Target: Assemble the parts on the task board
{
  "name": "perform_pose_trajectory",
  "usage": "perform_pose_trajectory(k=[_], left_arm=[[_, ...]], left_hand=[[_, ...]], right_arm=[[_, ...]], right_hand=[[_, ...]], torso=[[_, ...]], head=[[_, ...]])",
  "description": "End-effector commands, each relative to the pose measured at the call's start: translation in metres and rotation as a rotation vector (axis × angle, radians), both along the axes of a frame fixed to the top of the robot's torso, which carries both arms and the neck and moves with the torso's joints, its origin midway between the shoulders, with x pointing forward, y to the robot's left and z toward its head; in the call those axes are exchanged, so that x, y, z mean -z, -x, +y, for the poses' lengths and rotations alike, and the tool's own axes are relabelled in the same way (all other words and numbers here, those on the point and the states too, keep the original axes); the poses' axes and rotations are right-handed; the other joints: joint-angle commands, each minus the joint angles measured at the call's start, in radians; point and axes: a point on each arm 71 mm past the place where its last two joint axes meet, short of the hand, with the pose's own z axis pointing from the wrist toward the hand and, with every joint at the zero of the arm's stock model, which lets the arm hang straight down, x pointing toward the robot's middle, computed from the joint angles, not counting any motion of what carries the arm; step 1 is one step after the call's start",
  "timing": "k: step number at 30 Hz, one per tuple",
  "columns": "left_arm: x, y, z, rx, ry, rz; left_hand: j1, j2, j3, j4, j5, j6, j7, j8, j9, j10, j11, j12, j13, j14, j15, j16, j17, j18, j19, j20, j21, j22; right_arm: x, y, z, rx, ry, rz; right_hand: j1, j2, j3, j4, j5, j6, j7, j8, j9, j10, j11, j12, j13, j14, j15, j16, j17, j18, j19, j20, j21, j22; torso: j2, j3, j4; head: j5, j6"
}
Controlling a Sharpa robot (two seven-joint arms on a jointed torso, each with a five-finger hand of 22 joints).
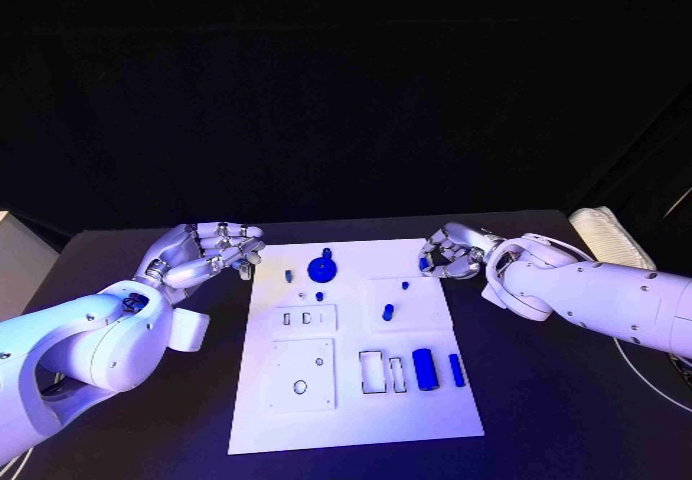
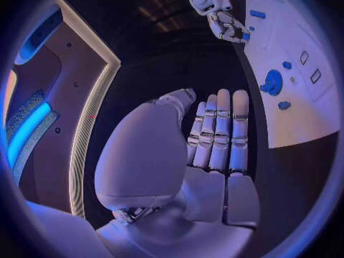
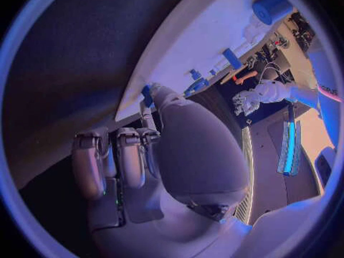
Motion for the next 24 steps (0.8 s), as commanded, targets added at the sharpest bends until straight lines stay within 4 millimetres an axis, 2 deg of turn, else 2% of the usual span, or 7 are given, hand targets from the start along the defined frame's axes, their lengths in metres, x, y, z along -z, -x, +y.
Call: perform_pose_trajectory(k=[1,4,11,17,20,24], left_arm=[[-0.0014,0.0005,-0.0016,0.017,0.003,-0.007],[-0.0014,0.0005,-0.0014,0.017,0.003,-0.007],[-0.0013,0.0004,-0.001,0.016,0.002,-0.006],[-0.0012,0.0003,-0.0008,0.016,0.001,-0.005],[-0.0011,0.0001,-0.0007,0.016,0.001,-0.005],[-0.0009,-0.0002,-0.0004,0.015,0.0,-0.004]], left_hand=[[-0.003,-0.007,0.006,0.0,-0.005,-0.004,0.0,0.007,0.001,-0.008,0.0,0.004,0.001,0.007,-0.002,-0.006,0.001,0.014,-0.008,-0.002,0.003,0.001],[-0.003,-0.007,0.006,0.0,-0.005,-0.004,0.0,0.007,0.001,-0.008,0.0,0.004,0.001,0.007,-0.002,-0.006,0.001,0.014,-0.008,-0.002,0.003,0.001],[-0.003,-0.007,0.006,0.0,-0.005,-0.004,0.0,0.007,0.001,-0.008,0.0,0.004,0.001,0.007,-0.002,-0.006,0.001,0.014,-0.008,-0.002,0.003,0.001],[-0.003,-0.007,0.006,0.0,-0.005,-0.004,0.0,0.007,0.001,-0.008,0.0,0.004,0.001,0.007,-0.002,-0.006,0.001,0.014,-0.008,-0.002,0.003,0.001],[-0.003,-0.007,0.006,0.0,-0.005,-0.004,0.0,0.007,0.001,-0.008,0.0,0.004,0.001,0.007,-0.002,-0.006,0.001,0.014,-0.008,-0.002,0.003,0.001],[-0.003,-0.007,0.006,0.0,-0.005,-0.004,0.0,0.007,0.001,-0.008,0.0,0.004,0.001,0.007,-0.002,-0.006,0.001,0.014,-0.008,-0.002,0.003,0.001]], right_arm=[[0.0013,0.0005,0.0024,-0.013,0.004,0.011],[0.001,0.0005,0.0025,-0.009,0.005,0.007],[-0.0002,0.0002,0.0023,0.016,0.007,-0.012],[-0.0022,0.0002,0.0024,0.034,0.0,-0.038],[-0.0039,0.0005,0.0033,0.044,-0.011,-0.058],[-0.0064,0.0018,0.0058,0.062,-0.026,-0.084]], right_hand=[[-0.001,0.01,0.009,0.002,-0.006,0.007,0.0,0.004,0.001,0.105,-0.007,0.002,0.263,0.106,-0.01,0.004,0.263,-0.015,0.105,-0.006,0.002,0.263],[-0.001,0.01,0.009,0.002,-0.006,0.007,0.0,0.004,0.001,0.105,-0.007,0.002,0.263,0.106,-0.01,0.004,0.263,-0.015,0.105,-0.006,0.002,0.263],[-0.011,0.008,0.012,0.007,-0.004,0.012,-0.002,0.007,0.001,0.105,-0.01,0.002,0.263,0.106,-0.013,0.004,0.263,-0.015,0.105,-0.01,0.002,0.263],[-0.013,0.03,0.043,0.007,0.005,0.05,-0.019,0.031,0.008,0.105,-0.024,0.002,0.263,0.106,-0.025,0.004,0.263,-0.015,0.105,-0.02,0.002,0.263],[-0.016,0.04,0.061,0.003,0.01,0.073,-0.032,0.052,0.016,0.105,-0.035,0.002,0.263,0.106,-0.034,0.004,0.263,-0.015,0.105,-0.029,0.002,0.263],[-0.021,0.044,0.069,0.0,0.011,0.081,-0.039,0.063,0.021,0.105,-0.041,0.002,0.263,0.106,-0.038,0.004,0.263,-0.015,0.105,-0.034,0.002,0.263]], torso=[[0.0,0.0002,-0.0001],[0.0,-0.0004,-0.0001],[0.0,0.0006,-0.0004],[-0.001,0.0004,-0.0003],[-0.001,0.0003,-0.0003],[-0.001,-0.0002,-0.0008]], head=[[0.0,-0.002],[0.0,-0.002],[0.001,-0.003],[0.0,-0.003],[-0.001,-0.002],[0.0,-0.002]])
